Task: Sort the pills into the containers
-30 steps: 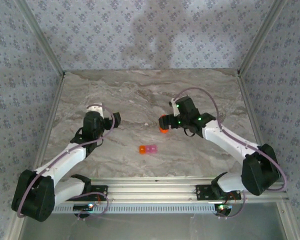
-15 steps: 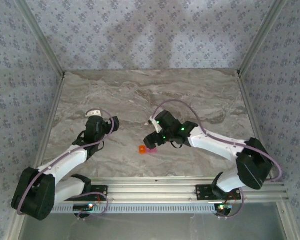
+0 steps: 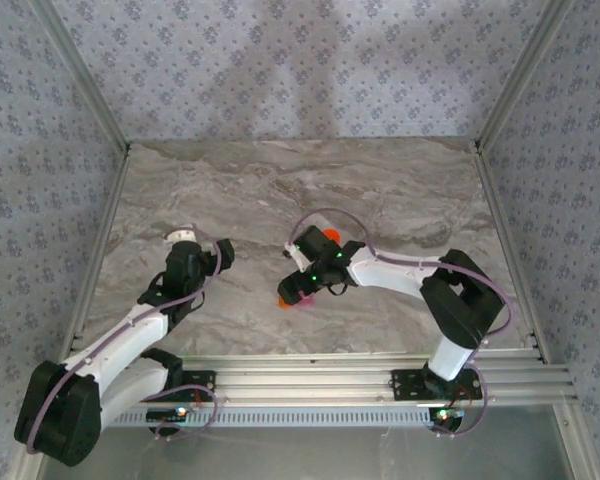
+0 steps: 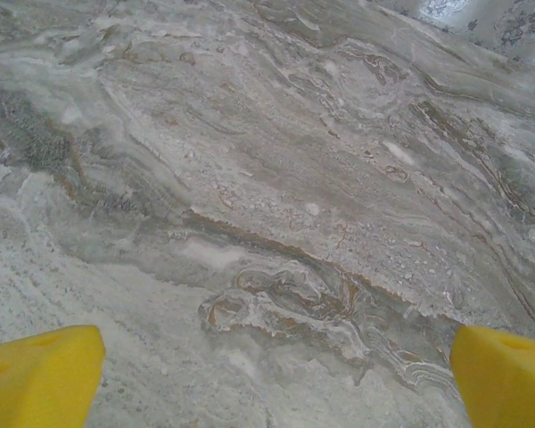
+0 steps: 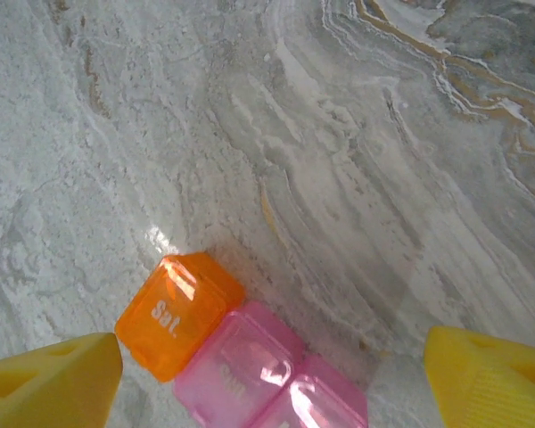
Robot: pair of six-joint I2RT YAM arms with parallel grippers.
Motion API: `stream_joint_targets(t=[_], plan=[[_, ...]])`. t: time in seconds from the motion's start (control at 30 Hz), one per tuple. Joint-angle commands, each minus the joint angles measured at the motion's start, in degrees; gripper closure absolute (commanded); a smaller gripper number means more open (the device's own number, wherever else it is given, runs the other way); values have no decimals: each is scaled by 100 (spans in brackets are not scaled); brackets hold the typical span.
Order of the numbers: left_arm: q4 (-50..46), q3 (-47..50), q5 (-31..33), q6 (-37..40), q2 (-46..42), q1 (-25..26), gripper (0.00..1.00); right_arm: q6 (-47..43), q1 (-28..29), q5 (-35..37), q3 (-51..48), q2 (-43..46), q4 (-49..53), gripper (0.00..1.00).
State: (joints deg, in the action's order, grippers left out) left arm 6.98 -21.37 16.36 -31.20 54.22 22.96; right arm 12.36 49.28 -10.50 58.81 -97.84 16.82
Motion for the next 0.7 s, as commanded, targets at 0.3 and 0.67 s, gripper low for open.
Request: stream_joint_targets(t=[0.3, 0.67], plan=[[-171, 115, 69, -97, -254, 29, 1, 33, 54, -588, 16, -206, -22, 16], [-172, 91, 69, 9, -254, 33, 1, 73, 317, -639, -386, 231, 191, 20]])
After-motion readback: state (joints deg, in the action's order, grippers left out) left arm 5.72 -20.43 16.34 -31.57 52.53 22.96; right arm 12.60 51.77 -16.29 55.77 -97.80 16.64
